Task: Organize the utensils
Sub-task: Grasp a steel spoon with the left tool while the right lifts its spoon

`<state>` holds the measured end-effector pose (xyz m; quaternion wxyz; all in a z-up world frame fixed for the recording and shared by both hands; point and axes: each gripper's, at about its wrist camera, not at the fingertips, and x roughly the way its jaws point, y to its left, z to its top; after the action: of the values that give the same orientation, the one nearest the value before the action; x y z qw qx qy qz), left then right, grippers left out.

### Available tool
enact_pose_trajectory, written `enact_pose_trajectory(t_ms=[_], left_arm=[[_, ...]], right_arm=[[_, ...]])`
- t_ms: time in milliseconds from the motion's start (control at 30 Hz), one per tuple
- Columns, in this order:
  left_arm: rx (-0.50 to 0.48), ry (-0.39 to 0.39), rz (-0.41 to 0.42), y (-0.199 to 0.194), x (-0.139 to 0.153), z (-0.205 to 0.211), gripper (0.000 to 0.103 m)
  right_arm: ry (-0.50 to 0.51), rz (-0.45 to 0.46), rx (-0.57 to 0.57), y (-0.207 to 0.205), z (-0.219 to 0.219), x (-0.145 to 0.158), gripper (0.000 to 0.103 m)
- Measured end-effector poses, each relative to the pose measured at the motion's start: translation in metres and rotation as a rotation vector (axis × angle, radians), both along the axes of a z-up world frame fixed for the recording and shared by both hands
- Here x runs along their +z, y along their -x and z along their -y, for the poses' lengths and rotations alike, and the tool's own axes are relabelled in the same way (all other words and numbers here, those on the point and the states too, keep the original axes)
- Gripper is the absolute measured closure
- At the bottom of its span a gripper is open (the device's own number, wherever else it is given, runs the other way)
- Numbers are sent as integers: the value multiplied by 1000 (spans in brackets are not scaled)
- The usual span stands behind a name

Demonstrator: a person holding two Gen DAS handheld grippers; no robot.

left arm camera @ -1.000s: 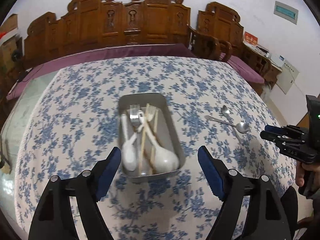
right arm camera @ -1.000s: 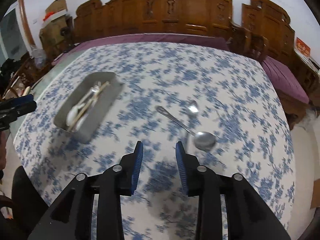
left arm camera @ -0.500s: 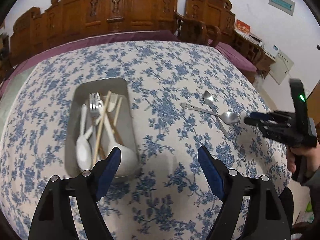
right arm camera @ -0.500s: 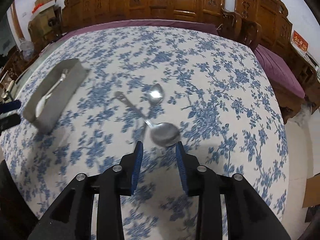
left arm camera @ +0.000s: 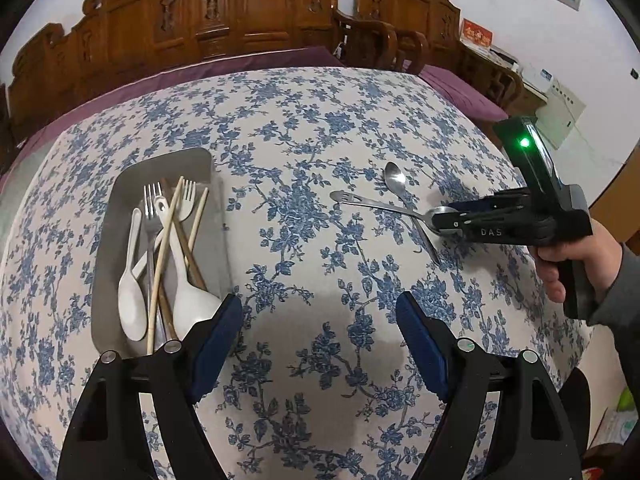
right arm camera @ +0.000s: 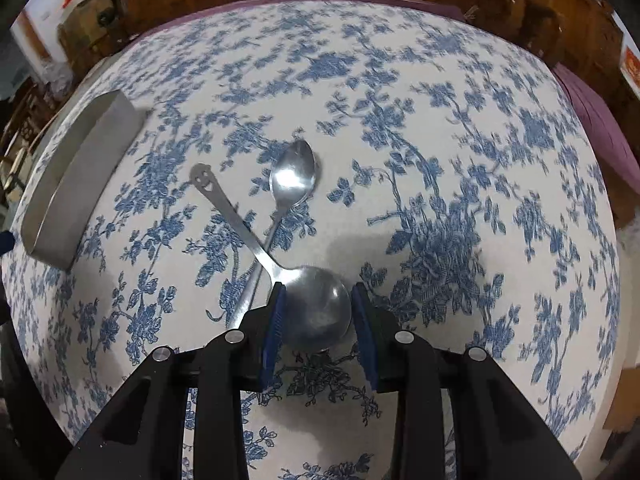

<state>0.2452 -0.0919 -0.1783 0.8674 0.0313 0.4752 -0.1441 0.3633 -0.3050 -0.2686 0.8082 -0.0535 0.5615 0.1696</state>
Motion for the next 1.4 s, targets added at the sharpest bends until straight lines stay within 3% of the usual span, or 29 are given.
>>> enact_pose_trajectory(t_ms=[67, 200, 367, 733, 1033, 1400], left_arm=[[-2, -7, -2, 1, -1, 2, 27], [-2, -15, -8, 1, -3, 5, 27], [-3, -22, -24, -2, -10, 14, 27], [-31, -31, -48, -26, -34, 64, 27], [-21, -36, -14, -69, -50, 102, 28], [37, 68, -44, -139, -67, 118, 48]], right_arm=[[-5, -4, 2, 1, 1, -2, 70], [-33, 1, -22, 6, 8, 3, 90], [-132, -2, -52, 15, 20, 19, 100], [-204, 132, -176, 55, 67, 57, 101], [-174, 162, -259, 61, 123, 48, 101], [-207, 160, -315, 64, 152, 35, 101]])
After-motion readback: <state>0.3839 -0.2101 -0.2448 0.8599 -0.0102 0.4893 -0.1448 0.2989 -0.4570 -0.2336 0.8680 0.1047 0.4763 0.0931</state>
